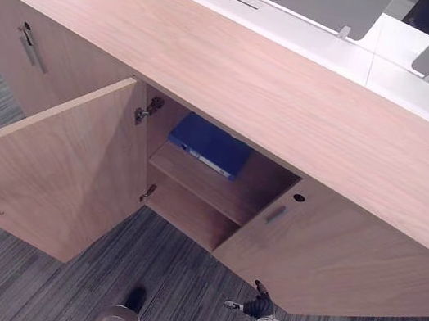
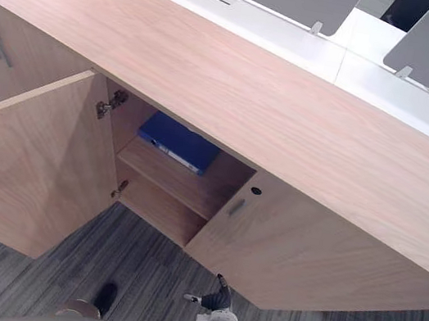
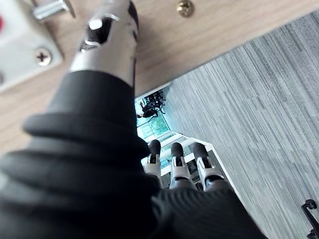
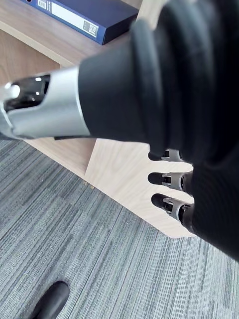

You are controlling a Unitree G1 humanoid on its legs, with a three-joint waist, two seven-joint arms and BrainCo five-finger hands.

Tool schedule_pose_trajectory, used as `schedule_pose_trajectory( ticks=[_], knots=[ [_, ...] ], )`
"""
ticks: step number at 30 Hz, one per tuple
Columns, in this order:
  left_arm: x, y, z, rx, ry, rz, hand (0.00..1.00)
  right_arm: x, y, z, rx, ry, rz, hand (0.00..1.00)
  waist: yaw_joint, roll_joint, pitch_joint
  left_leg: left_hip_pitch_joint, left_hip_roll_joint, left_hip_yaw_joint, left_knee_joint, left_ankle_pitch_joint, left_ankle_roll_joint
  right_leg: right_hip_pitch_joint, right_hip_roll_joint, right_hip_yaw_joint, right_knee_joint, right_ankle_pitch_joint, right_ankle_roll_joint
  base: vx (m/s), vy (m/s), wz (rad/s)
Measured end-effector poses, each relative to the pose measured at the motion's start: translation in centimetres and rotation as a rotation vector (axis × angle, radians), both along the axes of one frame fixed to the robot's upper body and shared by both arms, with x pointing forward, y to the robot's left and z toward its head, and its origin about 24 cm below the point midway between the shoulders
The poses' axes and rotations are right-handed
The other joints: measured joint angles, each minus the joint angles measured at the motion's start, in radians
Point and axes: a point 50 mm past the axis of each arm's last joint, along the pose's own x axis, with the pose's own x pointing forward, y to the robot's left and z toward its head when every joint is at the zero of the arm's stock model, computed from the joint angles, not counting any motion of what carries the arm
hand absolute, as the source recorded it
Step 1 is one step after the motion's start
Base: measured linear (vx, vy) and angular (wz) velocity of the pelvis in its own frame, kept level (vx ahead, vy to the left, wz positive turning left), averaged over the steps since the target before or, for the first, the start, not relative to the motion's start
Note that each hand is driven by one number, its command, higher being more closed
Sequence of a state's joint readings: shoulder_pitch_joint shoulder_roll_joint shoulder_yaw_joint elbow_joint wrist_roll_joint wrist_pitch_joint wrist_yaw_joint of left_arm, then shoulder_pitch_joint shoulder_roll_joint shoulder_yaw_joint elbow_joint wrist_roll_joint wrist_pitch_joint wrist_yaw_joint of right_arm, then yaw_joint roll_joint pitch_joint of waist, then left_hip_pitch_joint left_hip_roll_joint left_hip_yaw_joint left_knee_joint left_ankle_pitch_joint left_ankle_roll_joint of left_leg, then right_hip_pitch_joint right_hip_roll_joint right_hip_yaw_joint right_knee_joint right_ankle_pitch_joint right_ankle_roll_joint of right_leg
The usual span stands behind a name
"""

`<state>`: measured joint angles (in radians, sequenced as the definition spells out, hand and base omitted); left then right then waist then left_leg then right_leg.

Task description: Walk over to the cabinet, pick up the folder, carry it to the office cabinet, place the folder inside the office cabinet, then close the office cabinet door

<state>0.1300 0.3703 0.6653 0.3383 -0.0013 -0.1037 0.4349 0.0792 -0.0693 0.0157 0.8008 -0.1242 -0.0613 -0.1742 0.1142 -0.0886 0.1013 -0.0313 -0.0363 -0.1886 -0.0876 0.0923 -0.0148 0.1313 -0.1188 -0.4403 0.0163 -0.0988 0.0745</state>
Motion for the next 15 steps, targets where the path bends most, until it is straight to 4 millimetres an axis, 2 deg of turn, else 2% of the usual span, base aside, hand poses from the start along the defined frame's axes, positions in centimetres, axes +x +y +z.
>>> schedule_pose_trajectory(
  ticks=[5, 9, 10, 11, 12, 13, 15],
  knots=[
    [1.2, -1.1, -0.4, 0.021, 0.052, -0.063, 0.0, 0.0, 0.0, 0.0, 0.0, -0.001, 0.001, 0.0, -0.005, 0.001, 0.001, 0.001, 0.002, 0.002, 0.0, 0.001, 0.002, 0.0, 0.001, 0.002, -0.002, 0.002, 0.003, 0.0, 0.0, 0.0],
    [1.1, -1.2, -0.7, 0.033, 0.093, -0.083, 0.0, 0.0, 0.0, 0.0, 0.001, 0.0, 0.002, 0.0, 0.001, 0.006, 0.004, 0.001, 0.003, 0.001, 0.0, 0.001, 0.002, 0.001, 0.001, 0.002, -0.001, 0.002, 0.004, 0.0, 0.0, 0.0],
    [0.8, -0.9, -0.9, 0.044, 0.127, -0.086, 0.0, 0.0, 0.0, 0.0, 0.001, 0.0, 0.003, 0.0, 0.001, 0.007, 0.005, 0.001, 0.003, 0.002, 0.0, 0.001, 0.001, 0.002, 0.001, 0.002, -0.001, 0.002, 0.003, -0.03, -0.009, -0.06],
    [-0.2, 0.5, -1.3, 0.053, 0.209, -0.067, 0.0, 0.2, 0.0, 0.1, 0.001, -0.004, 0.005, 0.0, -0.004, 0.01, 0.007, 0.0, 0.005, 0.009, 0.0, -0.006, -0.001, 0.004, 0.001, 0.008, -0.002, 0.002, 0.003, -0.04, -0.011, -0.21],
    [-1.5, 2.7, -1.1, -0.014, 0.205, -0.022, 0.0, 0.3, 0.1, 0.1, 0.016, -0.004, 0.019, 0.0, -0.004, 0.008, 0.006, 0.009, 0.011, 0.024, 0.0, -0.015, -0.004, 0.005, 0.004, 0.022, -0.004, 0.003, 0.002, -0.04, -0.01, -0.28],
    [-1.8, 3.5, -0.8, -0.036, 0.209, -0.03, 0.0, 0.3, 0.1, 0.1, 0.019, -0.003, 0.022, 0.0, -0.002, 0.005, 0.004, 0.015, 0.013, 0.03, 0.0, -0.019, -0.006, 0.005, 0.005, 0.029, -0.005, 0.003, 0.002, 0.0, -0.02, -0.27],
    [-0.8, 4.0, 0.4, -0.027, 0.21, -0.094, 0.0, -0.1, 0.0, -0.1, 0.022, 0.012, 0.023, 0.0, 0.003, 0.002, 0.002, 0.015, 0.014, 0.034, 0.0, -0.022, -0.005, 0.005, 0.006, 0.034, -0.006, 0.003, 0.001, 0.02, -0.018, -0.12]
  ],
)
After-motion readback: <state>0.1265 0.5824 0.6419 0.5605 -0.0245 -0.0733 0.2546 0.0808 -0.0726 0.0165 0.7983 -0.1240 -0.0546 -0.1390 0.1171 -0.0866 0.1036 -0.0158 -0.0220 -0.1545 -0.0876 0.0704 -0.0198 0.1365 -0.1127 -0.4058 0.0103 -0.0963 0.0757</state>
